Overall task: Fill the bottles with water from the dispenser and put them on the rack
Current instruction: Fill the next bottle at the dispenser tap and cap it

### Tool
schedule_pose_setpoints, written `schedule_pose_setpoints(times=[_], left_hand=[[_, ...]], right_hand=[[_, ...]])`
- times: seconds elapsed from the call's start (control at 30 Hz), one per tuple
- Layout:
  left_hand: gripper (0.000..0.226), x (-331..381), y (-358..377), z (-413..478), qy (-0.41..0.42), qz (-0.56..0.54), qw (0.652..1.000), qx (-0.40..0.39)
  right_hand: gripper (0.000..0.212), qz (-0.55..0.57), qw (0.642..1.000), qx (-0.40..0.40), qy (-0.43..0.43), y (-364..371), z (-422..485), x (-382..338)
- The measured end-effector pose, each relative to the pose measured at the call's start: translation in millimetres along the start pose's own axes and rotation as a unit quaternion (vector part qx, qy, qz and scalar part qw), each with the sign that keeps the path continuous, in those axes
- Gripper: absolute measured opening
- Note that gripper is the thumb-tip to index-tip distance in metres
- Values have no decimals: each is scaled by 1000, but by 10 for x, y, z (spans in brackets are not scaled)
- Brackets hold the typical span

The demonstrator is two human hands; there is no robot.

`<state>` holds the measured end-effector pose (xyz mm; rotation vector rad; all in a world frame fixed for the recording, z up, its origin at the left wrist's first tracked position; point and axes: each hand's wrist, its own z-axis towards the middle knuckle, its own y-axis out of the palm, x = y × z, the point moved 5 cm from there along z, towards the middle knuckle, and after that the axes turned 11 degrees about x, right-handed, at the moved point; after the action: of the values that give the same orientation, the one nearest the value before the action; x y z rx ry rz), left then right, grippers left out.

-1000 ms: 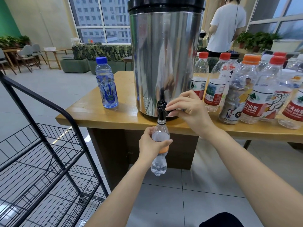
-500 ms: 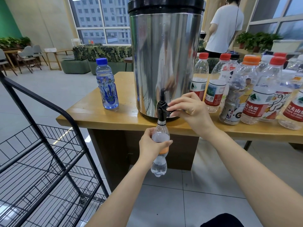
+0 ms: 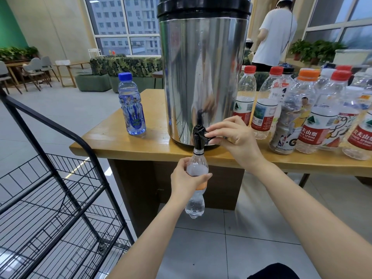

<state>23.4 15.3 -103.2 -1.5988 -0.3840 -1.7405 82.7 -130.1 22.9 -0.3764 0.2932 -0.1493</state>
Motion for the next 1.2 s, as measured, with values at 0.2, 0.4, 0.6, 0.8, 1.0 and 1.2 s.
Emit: schedule_pose_setpoints(times=[0.2,0.4,0.6,0.8,1.0,1.2], left_hand=[[73,28,-4,-19,19,-12,1000,-1],[74,28,-2,-18,24,-8,1000,3],[72,26,-6,-8,29,-5,1000,7],[73,31,-9,-15,23,-5,1000,7],[75,33,-5,-18,16,-5,1000,10],[77,42,9,-28,10,-2,1000,13]], right_hand=[[21,-10,1000,-1,-14,-4,-2,-8],[22,-70,996,-2,-63,-18,-9,-70],[24,-154,979,16,-131,-50,-34,-165],[24,-164,977,25,-136,-44,-57,-181],[23,-161,978,21,-128,-41,-68,-166],[22,-156,980,22,-120,-38,-73,-151]])
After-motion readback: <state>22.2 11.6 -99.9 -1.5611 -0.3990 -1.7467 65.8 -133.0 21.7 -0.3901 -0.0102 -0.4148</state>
